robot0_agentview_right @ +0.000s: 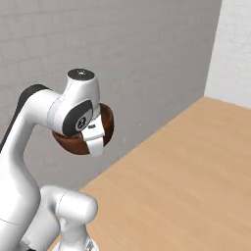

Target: Pick the chicken drumstick and mushroom from their plates and place them in the bowl. Then put the bowl in the fridge.

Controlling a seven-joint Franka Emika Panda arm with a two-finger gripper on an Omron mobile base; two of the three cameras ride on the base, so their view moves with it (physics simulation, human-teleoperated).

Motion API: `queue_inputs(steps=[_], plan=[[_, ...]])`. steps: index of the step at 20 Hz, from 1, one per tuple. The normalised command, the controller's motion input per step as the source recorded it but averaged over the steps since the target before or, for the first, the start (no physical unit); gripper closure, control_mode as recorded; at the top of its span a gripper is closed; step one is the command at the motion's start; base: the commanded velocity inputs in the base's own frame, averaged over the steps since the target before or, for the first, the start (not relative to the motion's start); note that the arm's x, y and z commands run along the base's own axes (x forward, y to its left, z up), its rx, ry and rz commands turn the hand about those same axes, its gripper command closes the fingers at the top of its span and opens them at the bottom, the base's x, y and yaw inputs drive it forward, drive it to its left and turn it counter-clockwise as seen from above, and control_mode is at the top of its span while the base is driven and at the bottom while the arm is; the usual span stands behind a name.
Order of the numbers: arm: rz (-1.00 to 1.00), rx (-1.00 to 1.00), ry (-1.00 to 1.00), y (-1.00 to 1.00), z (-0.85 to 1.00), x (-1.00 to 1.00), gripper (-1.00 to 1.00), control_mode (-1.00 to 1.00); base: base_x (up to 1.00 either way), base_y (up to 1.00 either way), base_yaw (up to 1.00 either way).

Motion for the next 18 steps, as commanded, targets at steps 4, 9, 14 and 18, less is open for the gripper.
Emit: queue_inputs(steps=[4, 9, 14, 18], plan=[[0.00, 0.00, 0.00, 0.00, 0.00, 0.00, 1.00, 1.00, 0.00, 0.08, -1.00], [0.00, 0.00, 0.00, 0.00, 0.00, 0.00, 1.00, 1.00, 0.00, 0.17, -0.93], [0.00, 0.00, 0.00, 0.00, 0.00, 0.00, 1.00, 1.00, 0.00, 0.30, -0.87], [0.00, 0.00, 0.00, 0.00, 0.00, 0.00, 1.00, 1.00, 0.28, 0.74, -0.65]])
